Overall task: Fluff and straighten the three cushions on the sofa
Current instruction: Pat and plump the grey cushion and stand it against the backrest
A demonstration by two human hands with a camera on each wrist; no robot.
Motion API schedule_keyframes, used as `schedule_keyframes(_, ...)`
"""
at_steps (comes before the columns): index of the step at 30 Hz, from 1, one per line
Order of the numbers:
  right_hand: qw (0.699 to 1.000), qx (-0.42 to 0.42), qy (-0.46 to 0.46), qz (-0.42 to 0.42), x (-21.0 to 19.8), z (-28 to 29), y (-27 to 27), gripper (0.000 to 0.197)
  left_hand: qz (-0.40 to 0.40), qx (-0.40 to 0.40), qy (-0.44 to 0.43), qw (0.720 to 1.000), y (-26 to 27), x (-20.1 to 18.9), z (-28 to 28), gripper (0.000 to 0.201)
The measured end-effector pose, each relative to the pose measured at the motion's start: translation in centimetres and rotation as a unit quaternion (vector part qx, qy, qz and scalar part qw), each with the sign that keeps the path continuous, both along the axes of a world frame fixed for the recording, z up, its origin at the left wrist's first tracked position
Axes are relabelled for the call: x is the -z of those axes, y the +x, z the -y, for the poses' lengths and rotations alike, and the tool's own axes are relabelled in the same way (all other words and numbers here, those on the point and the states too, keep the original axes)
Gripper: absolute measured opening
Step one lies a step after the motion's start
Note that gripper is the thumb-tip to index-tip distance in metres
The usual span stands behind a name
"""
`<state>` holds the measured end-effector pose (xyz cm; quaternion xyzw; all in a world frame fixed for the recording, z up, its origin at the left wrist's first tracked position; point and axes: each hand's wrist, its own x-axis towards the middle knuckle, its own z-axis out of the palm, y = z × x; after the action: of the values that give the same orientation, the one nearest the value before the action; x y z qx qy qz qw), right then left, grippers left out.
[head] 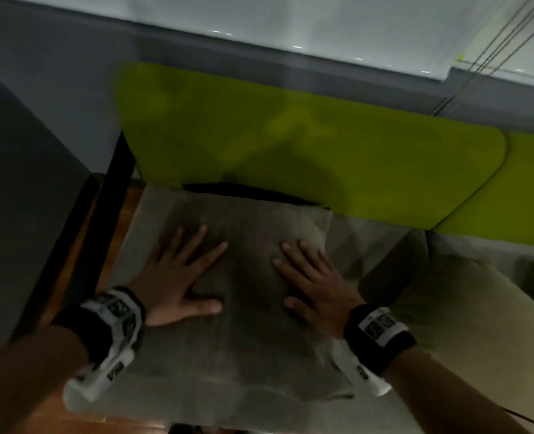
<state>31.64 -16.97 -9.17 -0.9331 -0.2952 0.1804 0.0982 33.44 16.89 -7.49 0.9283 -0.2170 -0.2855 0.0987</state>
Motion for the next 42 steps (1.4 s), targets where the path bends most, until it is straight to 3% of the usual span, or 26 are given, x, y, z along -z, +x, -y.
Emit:
schedule_keyframes(4, 0.996, 0.006, -0.056, -0.076, 4.8, -0.9, -0.5, 0.068, -0.045, -0.011, 0.083, 0.996, -1.7, 4.9, -0.2, 0.113)
schedule_keyframes(7, 0.989, 0.064, -0.064, -0.116, 7.2, -0.5, -0.7, 0.069, -0.043, -0.011, 0.080, 0.996, -1.2, 6.6, 0.6, 0.110)
schedule_keyframes(12, 0.961, 0.194, -0.012, -0.194, 7.1, 0.6, 0.3, 0.076, -0.067, 0.017, 0.076, 0.995, 0.8, 6.9, 1.9, 0.103)
schedule_keyframes(13, 0.950, 0.243, 0.013, -0.197, 6.7, 1.3, 0.7, 0.076, -0.073, 0.026, 0.075, 0.994, 1.0, 6.5, 2.2, 0.103)
schedule_keyframes(16, 0.904, 0.413, 0.091, -0.065, 4.6, 4.1, 1.8, 0.061, -0.093, 0.040, 0.059, 0.993, 0.5, 5.8, 1.5, 0.103)
schedule_keyframes(18, 0.910, 0.411, 0.061, 0.022, 2.3, 4.8, 3.4, 0.055, -0.071, 0.035, 0.019, 0.997, 0.2, 4.7, 0.1, 0.097)
schedule_keyframes(19, 0.916, 0.391, 0.084, 0.024, 1.2, 4.2, 4.2, 0.059, -0.055, 0.037, 0.005, 0.998, 0.4, 3.9, -0.7, 0.088)
schedule_keyframes(22, 0.968, 0.203, 0.144, 0.032, -0.8, -0.8, 6.5, 0.065, 0.003, 0.002, -0.079, 0.997, 2.2, 1.2, -1.7, 0.061)
schedule_keyframes(24, 0.987, 0.115, 0.091, -0.061, 0.8, -2.2, 7.4, 0.066, -0.005, -0.029, -0.089, 0.996, 4.4, 0.8, -1.6, 0.065)
schedule_keyframes(26, 0.986, 0.107, 0.038, -0.118, 3.6, -1.5, 8.0, 0.068, -0.045, -0.058, -0.049, 0.996, 7.1, 2.2, -1.9, 0.080)
schedule_keyframes(28, 0.964, 0.178, 0.016, -0.195, 5.4, 0.5, 8.5, 0.075, -0.135, -0.086, -0.017, 0.987, 8.8, 4.5, -2.7, 0.088)
schedule_keyframes(30, 0.934, 0.258, -0.004, -0.249, 6.9, 2.7, 8.4, 0.087, -0.179, -0.147, -0.038, 0.972, 9.8, 5.2, -3.0, 0.091)
schedule_keyframes(33, 0.917, 0.300, -0.043, -0.259, 8.7, 5.1, 8.5, 0.111, -0.226, -0.332, -0.064, 0.914, 10.9, 6.3, -4.5, 0.110)
schedule_keyframes(35, 0.903, 0.358, 0.022, -0.237, 8.8, 5.8, 8.8, 0.103, -0.195, -0.405, -0.093, 0.888, 11.9, 7.2, -6.0, 0.111)
schedule_keyframes(37, 0.877, 0.430, 0.128, -0.173, 8.7, 6.2, 9.6, 0.077, -0.123, -0.470, -0.175, 0.856, 13.2, 8.2, -7.2, 0.097)
schedule_keyframes(38, 0.851, 0.472, 0.177, -0.147, 8.5, 6.1, 10.2, 0.067, -0.121, -0.511, -0.214, 0.823, 13.9, 7.9, -7.1, 0.079)
schedule_keyframes(40, 0.755, 0.562, 0.303, -0.148, 8.0, 5.7, 11.4, 0.086, -0.154, -0.563, -0.285, 0.760, 15.8, 7.4, -6.4, 0.049)
schedule_keyframes(41, 0.696, 0.595, 0.359, -0.181, 7.9, 5.4, 12.1, 0.098, -0.165, -0.562, -0.299, 0.754, 16.7, 7.2, -6.5, 0.043)
schedule_keyframes(42, 0.656, 0.612, 0.393, -0.202, 7.2, 5.5, 12.7, 0.093, -0.174, -0.540, -0.286, 0.773, 17.6, 6.7, -6.0, 0.039)
